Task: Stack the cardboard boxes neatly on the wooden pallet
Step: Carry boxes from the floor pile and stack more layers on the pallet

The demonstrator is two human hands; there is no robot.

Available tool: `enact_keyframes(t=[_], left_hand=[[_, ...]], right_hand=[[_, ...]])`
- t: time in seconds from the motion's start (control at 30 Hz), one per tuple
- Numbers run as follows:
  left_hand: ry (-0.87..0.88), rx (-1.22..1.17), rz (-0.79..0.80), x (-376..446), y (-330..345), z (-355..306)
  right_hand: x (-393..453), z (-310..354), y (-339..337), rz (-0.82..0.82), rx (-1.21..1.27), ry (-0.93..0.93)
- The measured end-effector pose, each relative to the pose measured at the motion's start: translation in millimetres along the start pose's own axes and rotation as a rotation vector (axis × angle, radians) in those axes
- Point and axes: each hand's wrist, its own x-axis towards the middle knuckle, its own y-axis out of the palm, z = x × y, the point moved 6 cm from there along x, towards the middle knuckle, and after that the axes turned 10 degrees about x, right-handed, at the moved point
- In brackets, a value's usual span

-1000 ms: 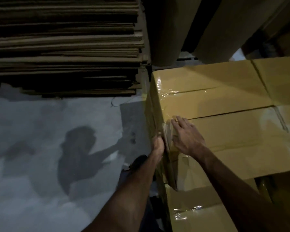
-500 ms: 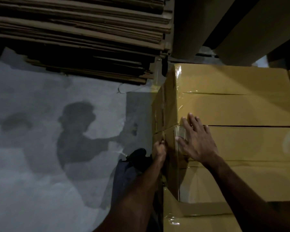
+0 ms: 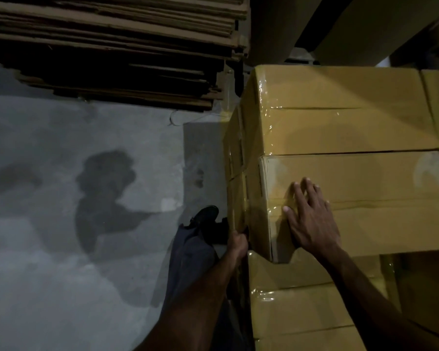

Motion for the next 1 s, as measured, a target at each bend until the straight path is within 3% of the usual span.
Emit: enact_keyframes(t=[0.27,0.4,0.57,0.63,0.73,0.8,0.9,1.0], left_hand=[[0.121,0.082,-0.033,-17.2,6.1,30.7],[0.089,0.136,-0.008,-4.1,15.0,43.4],[0.103,0.191,0.060,-74.4,-1.8,6.5],[0.172,0.140,-0.025,-97.4,-18.0,-30.2],[0.396,0.043,-0.162,-127.8,-40.7,-110.9],[0.648,0.226,-0.291,-150.0,-47.7,-177.3],[1.103,0.712,-0.474,-177.0,-25.7,-260.6],[1.398,1.344,-0.394,-168.0,27.9,-296.0]], right_hand=[[-61.4,-14.9,24.5,-0.083,0.012,0.053],[-74.7,-19.2,27.9,-0.093,0.051,0.088],[-88.8,-21.6,28.3,-0.117,0.177,0.123],[-89.4,-24.2,24.3,-0.128,0.221,0.133],[-84.4,-31.6,13.4,-0.164,0.280,0.171],[-78.2,-40.9,1.9,-0.214,0.324,0.224],[-67.8,-60.2,-13.6,-0.280,0.356,0.300],[-57.6,-84.5,-25.3,-0.326,0.395,0.395]])
